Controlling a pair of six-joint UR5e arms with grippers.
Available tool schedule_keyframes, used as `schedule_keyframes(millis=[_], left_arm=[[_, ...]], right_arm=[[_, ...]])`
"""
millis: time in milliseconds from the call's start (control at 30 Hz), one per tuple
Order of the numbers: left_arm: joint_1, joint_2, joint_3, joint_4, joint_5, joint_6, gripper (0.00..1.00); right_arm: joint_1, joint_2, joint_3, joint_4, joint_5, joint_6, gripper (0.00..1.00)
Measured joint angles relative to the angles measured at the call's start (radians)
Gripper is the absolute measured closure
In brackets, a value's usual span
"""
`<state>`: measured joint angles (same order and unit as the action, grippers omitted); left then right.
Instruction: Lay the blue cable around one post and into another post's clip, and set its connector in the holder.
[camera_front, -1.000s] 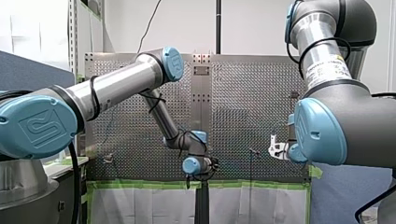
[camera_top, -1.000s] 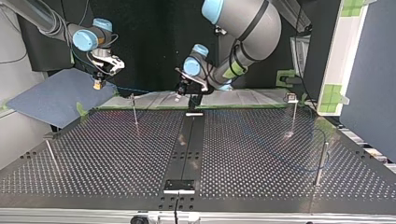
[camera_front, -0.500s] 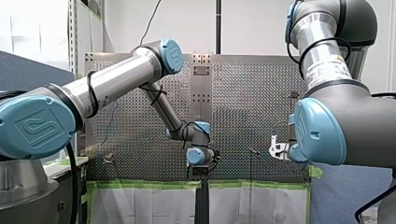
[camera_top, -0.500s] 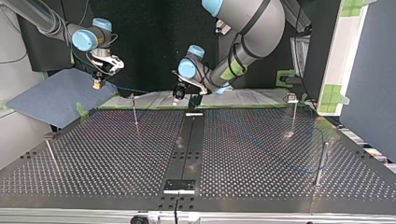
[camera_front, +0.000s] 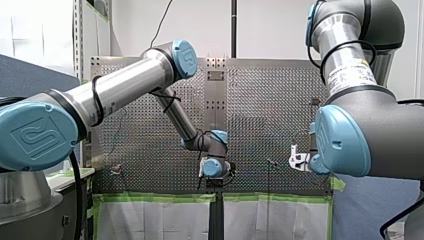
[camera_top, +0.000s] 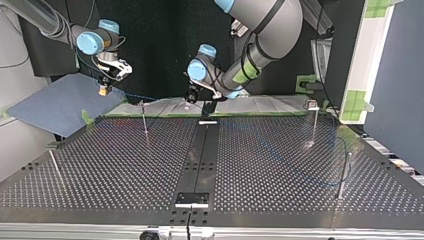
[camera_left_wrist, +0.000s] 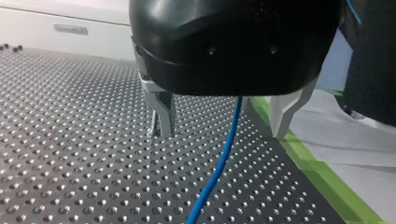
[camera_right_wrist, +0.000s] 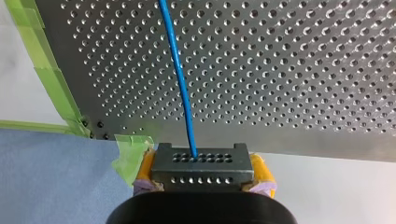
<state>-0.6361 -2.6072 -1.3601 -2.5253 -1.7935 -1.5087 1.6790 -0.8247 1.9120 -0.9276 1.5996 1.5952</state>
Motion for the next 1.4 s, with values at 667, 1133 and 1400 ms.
schedule_keyframes(millis=[667, 1133, 1400], left_arm=[[-0.011, 0.006, 0.000, -0.013, -0.004, 0.022, 0.00], [-0.020, 0.014, 0.000, -0.029, -0.007, 0.021, 0.64], [-0.021, 0.014, 0.000, -0.031, 0.000, 0.021, 0.72]], right_arm=[[-0.010, 0.000, 0.000, -0.012, 0.000, -0.006, 0.83], [-0.015, 0.000, 0.000, -0.016, 0.000, -0.011, 0.83], [-0.015, 0.000, 0.000, -0.017, 0.000, -0.012, 0.83]])
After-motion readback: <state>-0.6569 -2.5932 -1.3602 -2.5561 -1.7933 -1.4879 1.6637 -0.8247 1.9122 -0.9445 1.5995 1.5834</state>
